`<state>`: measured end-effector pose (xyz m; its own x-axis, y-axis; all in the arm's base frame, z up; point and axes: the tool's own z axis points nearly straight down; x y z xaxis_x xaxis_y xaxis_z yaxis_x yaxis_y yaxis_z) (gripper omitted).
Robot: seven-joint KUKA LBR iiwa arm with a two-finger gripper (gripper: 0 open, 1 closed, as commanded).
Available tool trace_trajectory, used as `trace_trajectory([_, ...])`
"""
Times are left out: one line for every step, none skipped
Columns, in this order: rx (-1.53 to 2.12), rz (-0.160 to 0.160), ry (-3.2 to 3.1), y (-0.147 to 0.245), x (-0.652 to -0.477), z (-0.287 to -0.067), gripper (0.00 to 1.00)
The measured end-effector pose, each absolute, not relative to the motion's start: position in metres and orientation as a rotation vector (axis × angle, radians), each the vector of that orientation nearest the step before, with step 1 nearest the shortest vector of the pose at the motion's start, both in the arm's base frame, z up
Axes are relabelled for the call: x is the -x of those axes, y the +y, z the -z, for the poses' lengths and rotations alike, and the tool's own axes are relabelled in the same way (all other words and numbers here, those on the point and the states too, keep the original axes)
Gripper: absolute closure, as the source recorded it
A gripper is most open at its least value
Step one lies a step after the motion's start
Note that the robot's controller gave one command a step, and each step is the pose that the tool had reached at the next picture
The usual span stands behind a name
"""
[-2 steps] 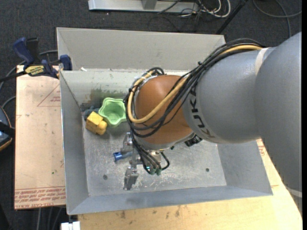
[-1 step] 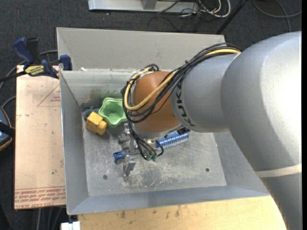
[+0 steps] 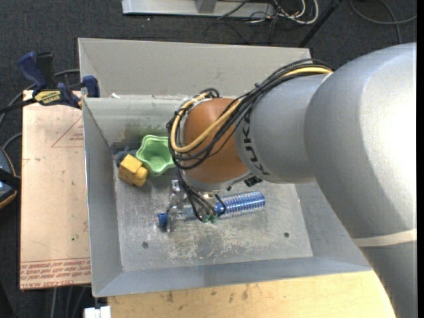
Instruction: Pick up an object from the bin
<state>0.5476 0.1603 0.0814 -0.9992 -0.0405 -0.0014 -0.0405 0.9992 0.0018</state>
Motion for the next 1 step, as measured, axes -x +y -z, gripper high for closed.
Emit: trace_trajectory([0.628,-0.003,3.073,0.1637,-0.4948,-0.2161,1.00])
